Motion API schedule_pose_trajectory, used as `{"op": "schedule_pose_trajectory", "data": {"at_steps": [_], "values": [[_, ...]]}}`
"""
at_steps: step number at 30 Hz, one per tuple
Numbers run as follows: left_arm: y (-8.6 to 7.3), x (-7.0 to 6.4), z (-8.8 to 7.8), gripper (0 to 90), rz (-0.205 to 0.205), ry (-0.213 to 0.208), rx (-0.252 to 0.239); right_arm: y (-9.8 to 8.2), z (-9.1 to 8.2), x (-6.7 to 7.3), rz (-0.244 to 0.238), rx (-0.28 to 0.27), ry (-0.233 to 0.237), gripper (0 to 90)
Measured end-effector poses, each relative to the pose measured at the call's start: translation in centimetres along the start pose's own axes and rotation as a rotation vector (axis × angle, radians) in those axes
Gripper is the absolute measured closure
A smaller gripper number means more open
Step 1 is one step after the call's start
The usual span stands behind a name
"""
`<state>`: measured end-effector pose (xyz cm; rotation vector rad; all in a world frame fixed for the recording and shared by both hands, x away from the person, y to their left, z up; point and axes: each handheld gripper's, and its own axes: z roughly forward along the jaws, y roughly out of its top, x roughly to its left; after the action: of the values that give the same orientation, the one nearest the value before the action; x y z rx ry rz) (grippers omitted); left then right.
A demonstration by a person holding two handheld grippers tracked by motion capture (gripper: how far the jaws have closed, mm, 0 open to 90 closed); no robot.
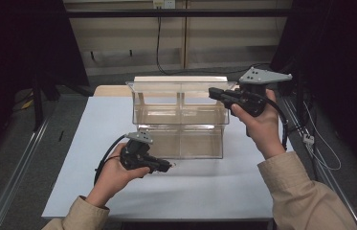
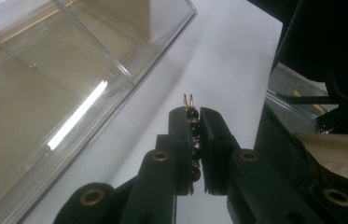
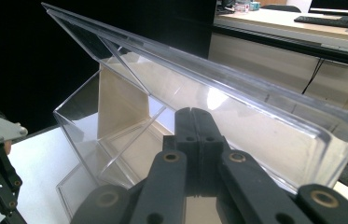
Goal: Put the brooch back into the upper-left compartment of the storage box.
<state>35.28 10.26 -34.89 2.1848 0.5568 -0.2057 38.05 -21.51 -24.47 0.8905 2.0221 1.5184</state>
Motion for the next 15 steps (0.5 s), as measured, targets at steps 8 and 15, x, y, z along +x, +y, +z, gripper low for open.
{"op": "schedule_pose_trajectory", "data": {"at_steps": [8, 15], "values": [[0.7, -0.1, -0.8, 83.9, 0.012, 0.001, 0.004, 0.0, 0.0, -0.1, 0.002, 0.001, -0.003, 90.0], [1.3, -0.3, -1.3, 83.9, 0.023, -0.003, 0.011, 0.0, -0.1, -0.1, 0.001, 0.002, -0.004, 90.0]]}}
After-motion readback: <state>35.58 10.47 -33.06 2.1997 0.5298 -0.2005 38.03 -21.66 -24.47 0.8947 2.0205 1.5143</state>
